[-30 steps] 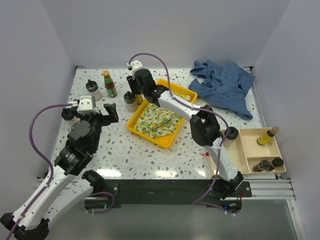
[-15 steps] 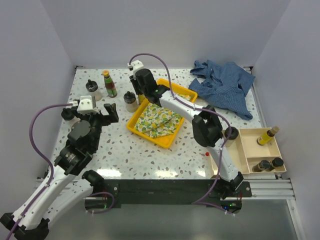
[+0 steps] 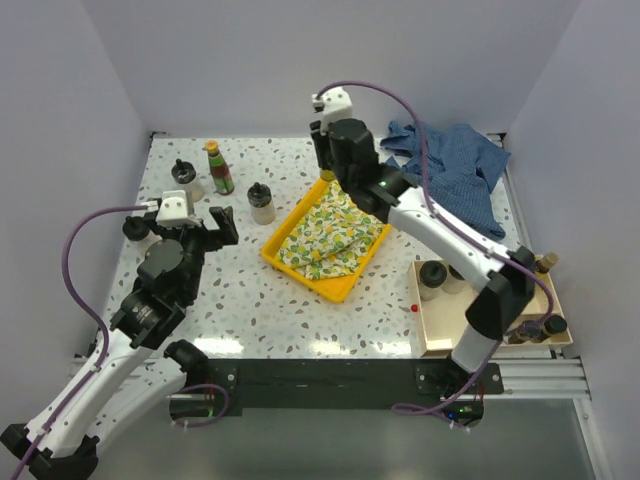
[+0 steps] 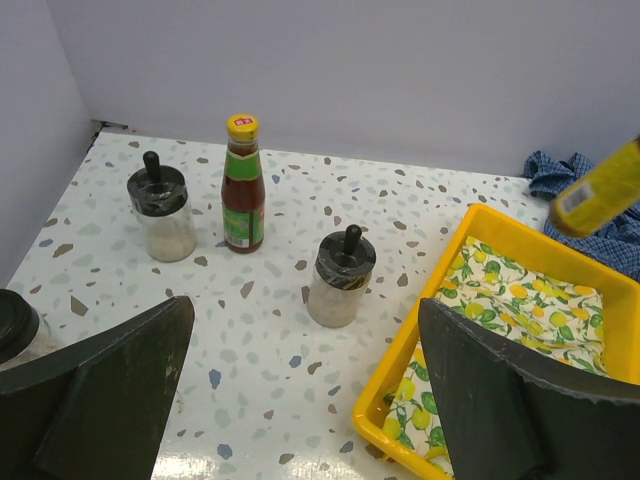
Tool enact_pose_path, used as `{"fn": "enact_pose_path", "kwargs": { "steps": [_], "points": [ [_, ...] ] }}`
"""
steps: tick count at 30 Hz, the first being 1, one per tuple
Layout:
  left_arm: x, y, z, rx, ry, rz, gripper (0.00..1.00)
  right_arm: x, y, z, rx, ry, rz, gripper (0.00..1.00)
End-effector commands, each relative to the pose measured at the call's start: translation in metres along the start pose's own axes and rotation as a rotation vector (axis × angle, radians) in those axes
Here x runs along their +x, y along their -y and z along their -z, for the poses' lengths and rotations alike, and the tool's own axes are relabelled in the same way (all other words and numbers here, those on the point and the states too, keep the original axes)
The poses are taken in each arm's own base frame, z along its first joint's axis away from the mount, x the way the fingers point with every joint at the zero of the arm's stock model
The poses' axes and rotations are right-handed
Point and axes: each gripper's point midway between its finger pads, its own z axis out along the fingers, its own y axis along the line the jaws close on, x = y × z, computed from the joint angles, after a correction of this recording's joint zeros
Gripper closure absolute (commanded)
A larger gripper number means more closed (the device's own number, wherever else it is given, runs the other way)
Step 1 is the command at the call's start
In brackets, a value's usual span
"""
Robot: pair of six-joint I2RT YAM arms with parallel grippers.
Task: Organize the condiment bottles
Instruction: Pick up the bottle from the center of the board, then place the bottle in the storage box.
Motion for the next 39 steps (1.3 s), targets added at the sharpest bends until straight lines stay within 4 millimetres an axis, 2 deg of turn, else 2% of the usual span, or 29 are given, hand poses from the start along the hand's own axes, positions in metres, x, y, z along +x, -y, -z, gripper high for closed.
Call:
{"fn": "enact_pose_path", "kwargs": {
  "steps": [1, 2, 3, 4, 5, 6, 7, 8, 9, 15, 17, 20, 22, 29, 35, 39],
  "points": [
    [-0.009, 0.002, -0.003, 0.005, 0.036, 0.011, 0.0, -0.019, 0.066, 0.035, 0.16, 0.06, -0.068, 1.0],
    [-0.008, 0.002, -0.003, 0.005, 0.034, 0.009, 0.0, -0.027, 0.09, 0.054, 0.202, 0.079, -0.097, 1.0],
    [-0.008, 0.002, -0.003, 0.003, 0.033, 0.008, 0.0, -0.013, 0.1, 0.058, 0.231, 0.057, -0.107, 1.0],
    [-0.008, 0.002, -0.003, 0.005, 0.034, 0.009, 0.0, -0.011, 0.114, 0.068, 0.258, 0.059, -0.125, 1.0],
    [-0.008, 0.002, -0.003, 0.003, 0.033, 0.008, 0.0, -0.015, 0.135, 0.085, 0.296, 0.076, -0.153, 1.0],
    [-0.008, 0.002, -0.003, 0.003, 0.033, 0.008, 0.0, -0.003, 0.148, 0.093, 0.339, 0.058, -0.166, 1.0],
    [-0.007, 0.002, -0.003, 0.003, 0.032, 0.008, 0.0, 0.002, 0.158, 0.1, 0.369, 0.052, -0.169, 1.0],
    [-0.007, 0.003, -0.004, 0.004, 0.03, 0.007, 0.0, -0.001, 0.172, 0.118, 0.402, 0.069, -0.183, 1.0],
    [-0.006, 0.003, -0.004, 0.004, 0.028, 0.003, 0.0, 0.009, 0.184, 0.126, 0.459, 0.052, -0.17, 1.0],
    [-0.003, 0.004, -0.005, 0.007, 0.018, -0.003, 0.0, 0.025, 0.242, 0.179, 0.68, 0.047, -0.145, 1.0],
    [-0.002, 0.004, -0.006, 0.003, 0.015, -0.005, 0.0, 0.037, 0.266, 0.191, 0.768, 0.025, -0.144, 1.0],
    [-0.003, 0.004, -0.006, 0.005, 0.016, -0.003, 0.0, 0.053, 0.292, 0.21, 0.86, 0.003, -0.171, 1.0],
    [-0.002, 0.004, -0.006, 0.001, 0.013, -0.007, 0.0, 0.058, 0.3, 0.223, 0.898, 0.009, -0.19, 1.0],
    [0.002, 0.006, -0.008, 0.01, 0.0, -0.012, 0.0, 0.109, 0.323, 0.254, 1.062, -0.052, -0.208, 1.0],
    [0.004, 0.01, -0.01, 0.026, -0.008, -0.01, 0.0, 0.134, 0.341, 0.279, 1.183, -0.009, -0.248, 1.0],
    [0.006, 0.012, -0.01, 0.033, -0.013, -0.013, 0.0, 0.146, 0.353, 0.276, 1.187, -0.007, -0.288, 1.0]
  ]
}}
